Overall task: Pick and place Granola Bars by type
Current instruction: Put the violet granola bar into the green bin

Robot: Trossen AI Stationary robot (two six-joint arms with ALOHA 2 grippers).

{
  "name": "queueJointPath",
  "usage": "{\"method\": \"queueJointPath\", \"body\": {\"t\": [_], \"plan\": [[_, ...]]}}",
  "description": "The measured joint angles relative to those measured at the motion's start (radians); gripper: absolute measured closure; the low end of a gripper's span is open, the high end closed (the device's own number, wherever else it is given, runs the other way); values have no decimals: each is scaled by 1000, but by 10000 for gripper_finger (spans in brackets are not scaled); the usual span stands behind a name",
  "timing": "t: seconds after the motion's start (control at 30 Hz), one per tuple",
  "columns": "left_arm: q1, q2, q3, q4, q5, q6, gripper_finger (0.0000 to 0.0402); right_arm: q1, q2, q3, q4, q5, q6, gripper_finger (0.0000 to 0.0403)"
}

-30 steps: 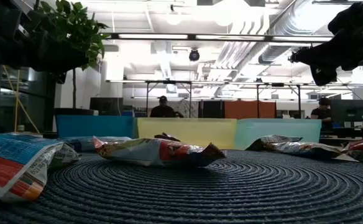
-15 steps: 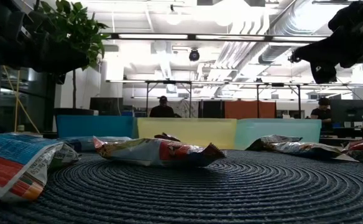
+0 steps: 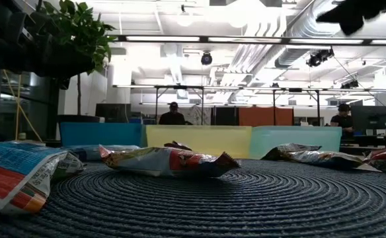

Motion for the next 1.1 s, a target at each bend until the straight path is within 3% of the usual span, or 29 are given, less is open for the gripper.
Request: {"method": "queueJointPath", "body": {"t": [0.4, 0.6, 0.7, 0.93, 1.1], "plan": [[0, 0, 0, 0, 0, 0, 319, 0, 458, 597, -483, -12, -5, 402], [0, 0, 0, 0, 0, 0, 319, 0, 650, 763, -768, -123, 195, 402], [0, 0, 0, 0, 0, 0, 319, 0, 712, 798, -862, -214, 268, 402], [0, 0, 0, 0, 0, 0, 319, 36, 772, 742, -894, -552, 358, 402], [0, 0, 0, 1, -1, 0, 319, 123, 769, 646, -894, -613, 369, 402]]}}
